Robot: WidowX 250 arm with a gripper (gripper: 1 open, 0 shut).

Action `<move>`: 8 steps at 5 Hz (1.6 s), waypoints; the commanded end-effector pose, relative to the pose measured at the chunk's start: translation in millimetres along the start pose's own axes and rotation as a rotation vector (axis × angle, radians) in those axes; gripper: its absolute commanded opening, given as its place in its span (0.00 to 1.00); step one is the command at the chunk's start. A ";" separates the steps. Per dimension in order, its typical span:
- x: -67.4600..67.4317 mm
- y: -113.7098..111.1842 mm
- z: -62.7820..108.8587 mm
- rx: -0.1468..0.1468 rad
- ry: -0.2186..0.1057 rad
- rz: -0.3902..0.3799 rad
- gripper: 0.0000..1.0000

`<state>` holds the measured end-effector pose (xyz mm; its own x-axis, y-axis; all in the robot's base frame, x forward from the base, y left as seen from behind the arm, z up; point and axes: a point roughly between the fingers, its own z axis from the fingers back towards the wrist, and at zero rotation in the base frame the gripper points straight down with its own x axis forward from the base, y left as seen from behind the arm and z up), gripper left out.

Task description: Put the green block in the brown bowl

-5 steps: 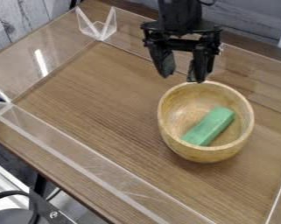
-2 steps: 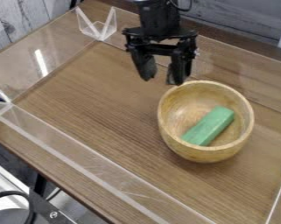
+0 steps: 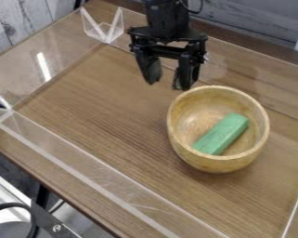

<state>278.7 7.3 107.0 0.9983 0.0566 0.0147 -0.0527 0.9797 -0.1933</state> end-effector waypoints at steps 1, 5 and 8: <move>11.8 -1.2 15.8 0.002 -0.054 0.012 1.00; 11.4 -17.3 21.1 0.003 -0.062 -0.058 1.00; 8.8 10.4 27.3 0.013 0.062 -0.067 1.00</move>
<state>278.0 19.8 116.0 0.9954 -0.0179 -0.0946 -0.0008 0.9810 -0.1941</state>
